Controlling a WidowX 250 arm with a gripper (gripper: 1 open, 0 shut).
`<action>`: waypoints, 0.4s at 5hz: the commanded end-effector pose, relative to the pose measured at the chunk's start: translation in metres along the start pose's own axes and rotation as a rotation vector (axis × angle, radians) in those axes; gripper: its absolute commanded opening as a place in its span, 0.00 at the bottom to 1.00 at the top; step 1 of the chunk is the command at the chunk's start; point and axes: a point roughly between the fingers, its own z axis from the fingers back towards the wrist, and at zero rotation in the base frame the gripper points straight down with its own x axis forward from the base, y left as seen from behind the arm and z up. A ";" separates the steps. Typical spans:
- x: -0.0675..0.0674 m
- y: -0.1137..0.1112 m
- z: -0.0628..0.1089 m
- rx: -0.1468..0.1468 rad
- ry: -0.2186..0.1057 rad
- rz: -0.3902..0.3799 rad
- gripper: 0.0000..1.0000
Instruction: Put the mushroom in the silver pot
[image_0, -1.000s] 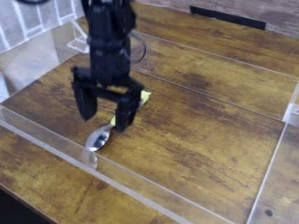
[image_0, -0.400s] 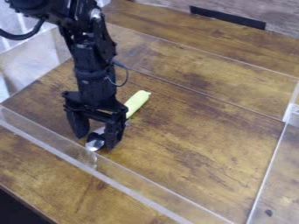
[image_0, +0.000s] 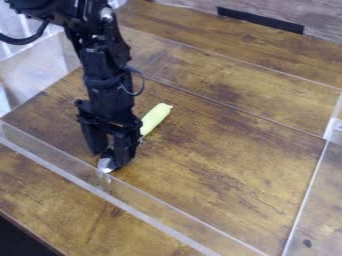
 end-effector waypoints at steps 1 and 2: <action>0.015 0.008 0.014 0.016 -0.060 -0.057 0.00; 0.021 0.013 0.011 0.011 -0.068 -0.082 0.00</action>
